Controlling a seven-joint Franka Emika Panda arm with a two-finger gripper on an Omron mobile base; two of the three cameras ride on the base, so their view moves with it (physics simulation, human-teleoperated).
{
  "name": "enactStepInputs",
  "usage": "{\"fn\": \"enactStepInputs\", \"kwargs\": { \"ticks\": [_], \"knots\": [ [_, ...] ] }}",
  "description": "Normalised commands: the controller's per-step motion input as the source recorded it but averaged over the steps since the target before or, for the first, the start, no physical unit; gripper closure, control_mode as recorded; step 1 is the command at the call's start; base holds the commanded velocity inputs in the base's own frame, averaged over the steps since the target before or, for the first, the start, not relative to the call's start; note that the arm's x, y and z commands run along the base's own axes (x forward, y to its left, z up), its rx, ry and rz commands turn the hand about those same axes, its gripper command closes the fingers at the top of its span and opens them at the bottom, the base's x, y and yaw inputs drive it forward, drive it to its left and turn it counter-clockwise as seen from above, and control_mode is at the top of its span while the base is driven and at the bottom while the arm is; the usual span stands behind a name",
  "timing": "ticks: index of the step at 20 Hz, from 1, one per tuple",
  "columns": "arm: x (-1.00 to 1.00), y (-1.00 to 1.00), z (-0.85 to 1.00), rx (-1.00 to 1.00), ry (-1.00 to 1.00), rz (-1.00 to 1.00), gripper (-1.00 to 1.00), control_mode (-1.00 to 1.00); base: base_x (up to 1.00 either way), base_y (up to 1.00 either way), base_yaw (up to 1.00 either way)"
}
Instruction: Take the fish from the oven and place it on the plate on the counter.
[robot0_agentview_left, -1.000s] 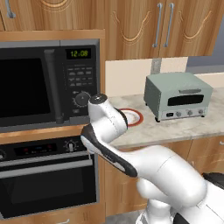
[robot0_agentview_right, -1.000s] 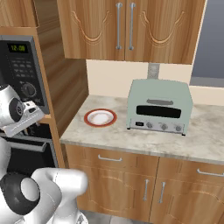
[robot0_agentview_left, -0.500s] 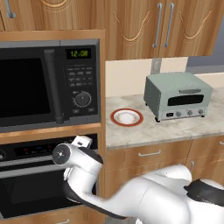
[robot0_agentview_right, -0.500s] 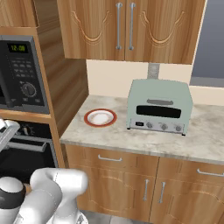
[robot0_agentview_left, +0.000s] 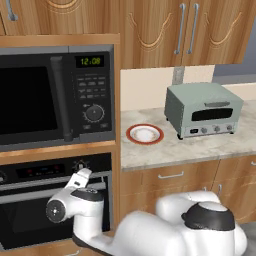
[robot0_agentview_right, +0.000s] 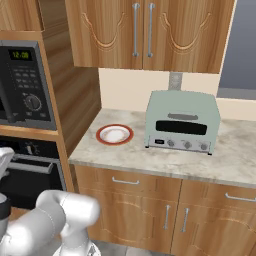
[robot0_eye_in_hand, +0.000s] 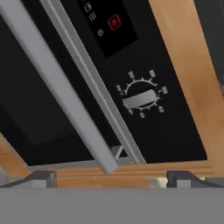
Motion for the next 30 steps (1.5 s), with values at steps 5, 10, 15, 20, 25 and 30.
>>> {"fn": "enactStepInputs", "kwargs": {
  "ticks": [5, 10, 15, 20, 25, 30],
  "knots": [
    [0.0, 0.48, -0.45, -0.05, 0.0, 0.0, -1.0, -1.0, 0.0, 0.0, 0.0],
    [0.11, 0.3, -0.39, -0.11, 0.0, 0.02, -1.0, -1.0, 0.0, 0.0, 0.0],
    [0.06, 0.49, -0.01, -0.15, -0.06, 0.22, -1.0, -1.0, 0.0, 0.0, 0.0],
    [0.04, 0.36, 0.0, -0.12, -0.01, 0.34, -1.0, -1.0, 0.0, 0.0, 0.0],
    [0.43, 0.0, 0.0, -0.01, 0.0, 0.19, -1.0, -1.0, 0.0, 0.0, 0.0],
    [0.25, 0.0, -0.09, 0.0, 0.01, 0.01, -1.0, -1.0, 0.0, 0.0, 0.0]
  ]
}}
